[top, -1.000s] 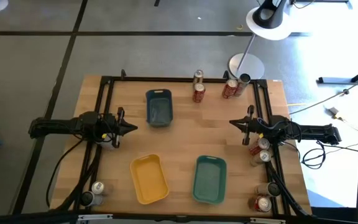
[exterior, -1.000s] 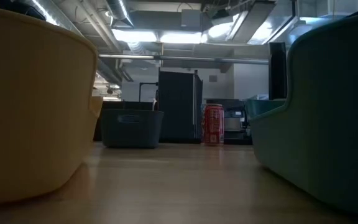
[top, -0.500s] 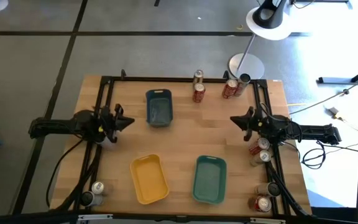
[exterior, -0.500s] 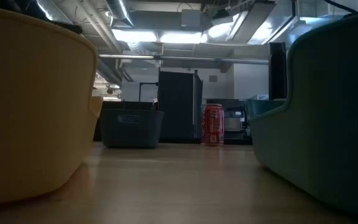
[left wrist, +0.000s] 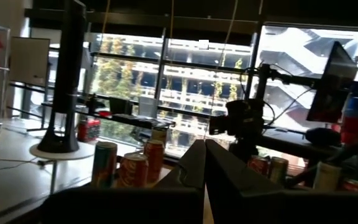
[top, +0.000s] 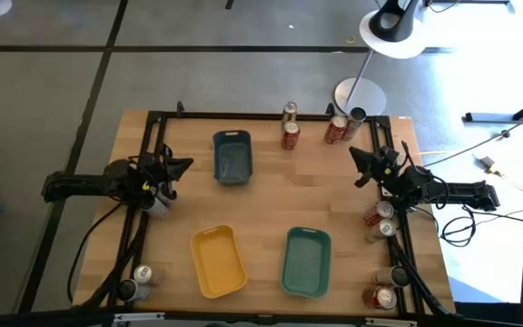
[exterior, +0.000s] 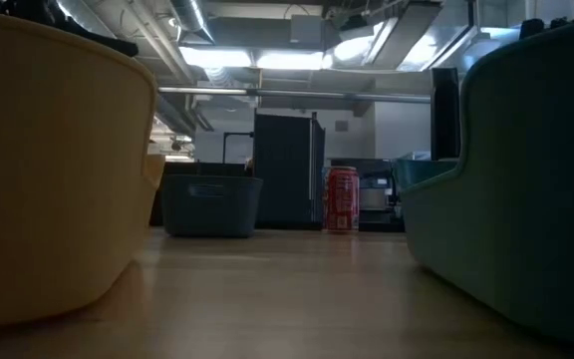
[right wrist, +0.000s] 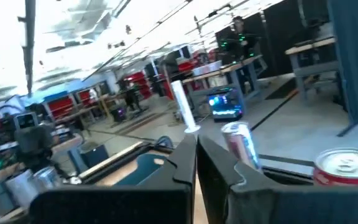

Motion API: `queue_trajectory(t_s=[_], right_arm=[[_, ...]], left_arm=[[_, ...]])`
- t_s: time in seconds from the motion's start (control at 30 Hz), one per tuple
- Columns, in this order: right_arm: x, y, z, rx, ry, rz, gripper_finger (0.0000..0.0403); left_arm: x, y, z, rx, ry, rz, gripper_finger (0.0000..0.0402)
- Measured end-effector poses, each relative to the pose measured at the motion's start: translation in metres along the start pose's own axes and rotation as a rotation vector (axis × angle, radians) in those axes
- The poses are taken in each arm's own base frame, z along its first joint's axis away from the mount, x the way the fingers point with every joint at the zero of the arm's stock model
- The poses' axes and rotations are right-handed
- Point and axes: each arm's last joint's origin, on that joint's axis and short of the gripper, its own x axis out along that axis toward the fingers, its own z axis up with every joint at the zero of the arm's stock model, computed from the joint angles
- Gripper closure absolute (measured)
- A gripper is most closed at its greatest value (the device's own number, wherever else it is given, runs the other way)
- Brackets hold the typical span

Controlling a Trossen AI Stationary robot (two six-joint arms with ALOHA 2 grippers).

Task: Sort soda cans
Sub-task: Put the red and white soda can into the blue bin

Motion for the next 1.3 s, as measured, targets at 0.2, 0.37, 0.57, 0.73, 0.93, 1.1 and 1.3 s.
queue_trajectory(t_s=[0.2, 0.37, 0.57, 0.73, 0.93, 1.1, 1.3], right_arm=[[0.008, 0.009, 0.006, 0.0, -0.022, 0.056, 0.0386], [0.021, 0.027, 0.036, -0.022, -0.005, 0.089, 0.0386], [0.049, 0.049, 0.068, -0.248, 0.036, -0.026, 0.0386], [0.084, 0.062, 0.093, -0.443, 0.057, -0.131, 0.0386], [0.134, 0.065, 0.108, -0.63, 0.193, -0.246, 0.0386], [0.177, 0.058, 0.113, -0.699, 0.373, -0.247, 0.0386], [0.21, 0.05, 0.104, -0.592, 0.671, -0.314, 0.0366]], left_arm=[[0.0, 0.002, 0.0, 0.029, -0.003, 0.083, 0.0402], [0.0, 0.006, 0.0, 0.054, -0.008, 0.157, 0.0402], [0.001, 0.011, 0.0, 0.067, -0.011, 0.206, 0.0402], [0.001, 0.012, 0.0, 0.023, -0.017, 0.219, 0.0402], [0.001, 0.012, -0.002, 0.025, 0.009, 0.221, 0.0402], [0.001, 0.012, -0.002, 0.036, 0.009, 0.221, 0.0402], [0.001, 0.013, -0.002, 0.061, 0.01, 0.23, 0.0402]])
